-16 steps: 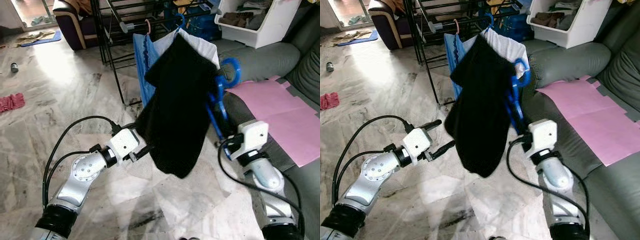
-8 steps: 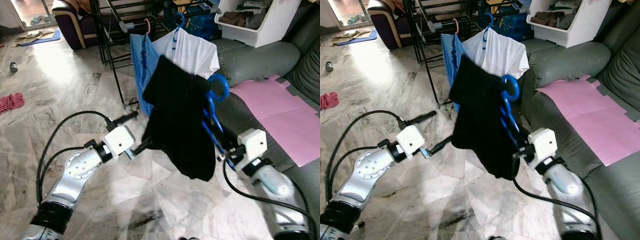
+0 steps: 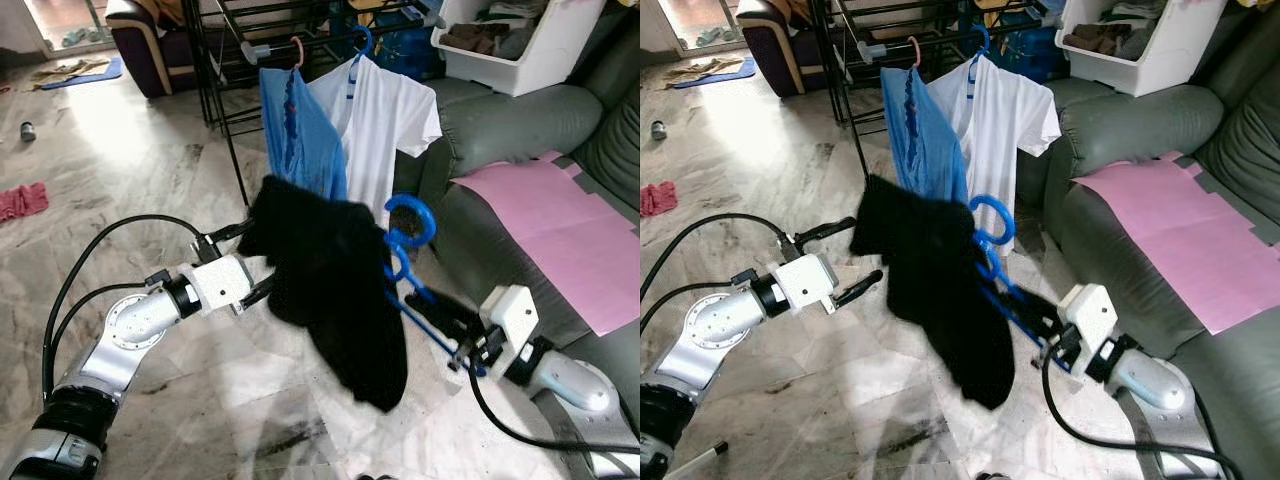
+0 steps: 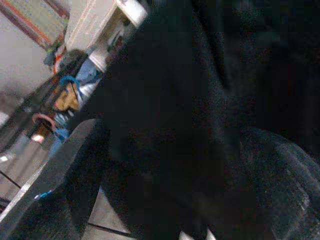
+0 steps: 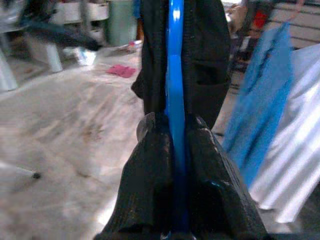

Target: Hang hanger

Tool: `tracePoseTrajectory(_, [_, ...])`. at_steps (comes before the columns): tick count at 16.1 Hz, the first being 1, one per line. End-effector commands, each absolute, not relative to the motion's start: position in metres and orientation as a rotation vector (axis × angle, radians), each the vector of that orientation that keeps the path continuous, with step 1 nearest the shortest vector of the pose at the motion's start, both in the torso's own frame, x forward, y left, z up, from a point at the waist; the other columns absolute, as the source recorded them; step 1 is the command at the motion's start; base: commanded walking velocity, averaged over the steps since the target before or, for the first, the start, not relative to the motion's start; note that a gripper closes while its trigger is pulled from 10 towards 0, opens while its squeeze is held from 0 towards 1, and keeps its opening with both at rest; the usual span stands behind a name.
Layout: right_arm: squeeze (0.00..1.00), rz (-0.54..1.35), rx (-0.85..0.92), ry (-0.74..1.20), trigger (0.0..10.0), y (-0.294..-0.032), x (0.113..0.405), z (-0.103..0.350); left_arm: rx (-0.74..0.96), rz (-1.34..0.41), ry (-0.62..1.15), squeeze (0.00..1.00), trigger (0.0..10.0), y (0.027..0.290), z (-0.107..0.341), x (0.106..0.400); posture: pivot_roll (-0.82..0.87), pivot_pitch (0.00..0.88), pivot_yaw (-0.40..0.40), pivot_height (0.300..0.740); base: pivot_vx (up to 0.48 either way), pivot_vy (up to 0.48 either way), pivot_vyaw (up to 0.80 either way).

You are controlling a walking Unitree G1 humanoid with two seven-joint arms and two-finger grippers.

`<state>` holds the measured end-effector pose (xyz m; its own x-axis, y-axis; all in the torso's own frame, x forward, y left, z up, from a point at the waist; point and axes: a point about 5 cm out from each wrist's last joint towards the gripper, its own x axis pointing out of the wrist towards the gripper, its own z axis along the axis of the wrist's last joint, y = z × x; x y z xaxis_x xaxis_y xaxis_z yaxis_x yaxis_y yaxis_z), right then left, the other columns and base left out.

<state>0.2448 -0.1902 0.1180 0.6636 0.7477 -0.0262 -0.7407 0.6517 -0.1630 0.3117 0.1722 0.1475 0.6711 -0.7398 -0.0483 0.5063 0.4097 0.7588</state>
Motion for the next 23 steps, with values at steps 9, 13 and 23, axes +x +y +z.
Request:
tracePoseTrajectory(9, [0.0, 1.036, -0.194, 0.024, 10.0, -0.187, 0.232, 0.118, 0.983, -1.014, -0.306, 0.0, 10.0, 0.17, 0.149, 0.31, -0.02, 0.069, -0.008, 0.74, 0.0, 0.0, 0.0])
tracePoseTrajectory(13, [0.0, 1.118, -0.281, 0.038, 10.0, -0.187, 0.232, 0.12, 1.002, -1.06, -0.233, 0.0, 10.0, 0.171, 0.142, 0.316, -0.03, 0.064, -0.006, 0.74, 0.0, 0.0, 0.0])
tracePoseTrajectory(23, [0.0, 1.174, -0.394, 0.054, 10.0, -0.189, 0.23, 0.113, 0.994, -1.238, -0.001, 0.0, 0.0, 0.171, 0.14, 0.33, -0.04, 0.066, -0.009, 0.74, 0.0, 0.0, 0.0])
